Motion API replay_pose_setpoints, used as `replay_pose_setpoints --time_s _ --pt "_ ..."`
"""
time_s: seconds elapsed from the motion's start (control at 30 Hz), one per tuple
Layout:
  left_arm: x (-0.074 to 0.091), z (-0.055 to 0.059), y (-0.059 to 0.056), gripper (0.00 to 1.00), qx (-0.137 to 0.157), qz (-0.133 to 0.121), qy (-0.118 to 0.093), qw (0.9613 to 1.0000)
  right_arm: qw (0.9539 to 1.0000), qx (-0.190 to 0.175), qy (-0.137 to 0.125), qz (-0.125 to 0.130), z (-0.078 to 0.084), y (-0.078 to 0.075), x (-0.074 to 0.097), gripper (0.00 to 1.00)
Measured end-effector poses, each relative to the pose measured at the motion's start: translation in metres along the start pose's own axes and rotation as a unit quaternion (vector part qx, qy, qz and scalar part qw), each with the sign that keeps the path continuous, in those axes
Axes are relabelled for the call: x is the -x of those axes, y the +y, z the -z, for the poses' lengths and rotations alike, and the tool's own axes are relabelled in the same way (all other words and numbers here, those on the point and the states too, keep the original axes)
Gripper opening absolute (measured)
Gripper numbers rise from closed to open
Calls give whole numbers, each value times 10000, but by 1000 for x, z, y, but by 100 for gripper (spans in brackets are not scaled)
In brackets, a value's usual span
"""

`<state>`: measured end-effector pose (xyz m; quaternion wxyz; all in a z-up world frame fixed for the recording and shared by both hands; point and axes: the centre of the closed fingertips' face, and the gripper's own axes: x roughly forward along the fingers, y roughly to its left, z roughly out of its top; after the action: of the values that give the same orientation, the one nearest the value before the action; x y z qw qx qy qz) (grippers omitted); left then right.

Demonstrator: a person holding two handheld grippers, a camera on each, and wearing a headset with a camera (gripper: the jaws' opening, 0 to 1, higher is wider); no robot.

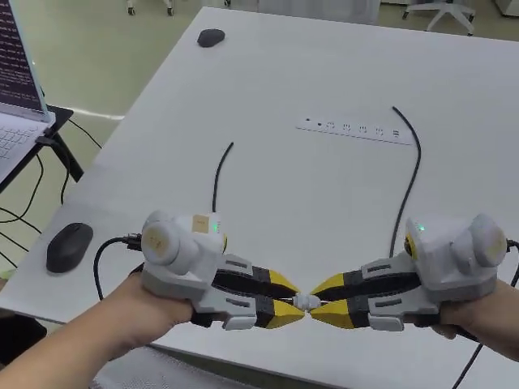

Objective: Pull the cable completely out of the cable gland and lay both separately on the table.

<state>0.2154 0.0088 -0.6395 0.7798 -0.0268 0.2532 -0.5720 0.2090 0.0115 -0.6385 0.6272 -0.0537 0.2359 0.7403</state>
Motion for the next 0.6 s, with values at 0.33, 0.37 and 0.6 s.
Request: replay_pose_setpoints --time_s 0.33,0.37,0.6 --pt "0 7 -9 15 137 84 81 9998 9761 1884 868 653 10 12 -5 7" --pt "-1 8 -9 15 154 98 84 9998 9724 2029 943 663 11 12 -6 7" --pt "0 9 -10 15 187 63 23 9998 9716 2020 951 780 11 10 -6 8"
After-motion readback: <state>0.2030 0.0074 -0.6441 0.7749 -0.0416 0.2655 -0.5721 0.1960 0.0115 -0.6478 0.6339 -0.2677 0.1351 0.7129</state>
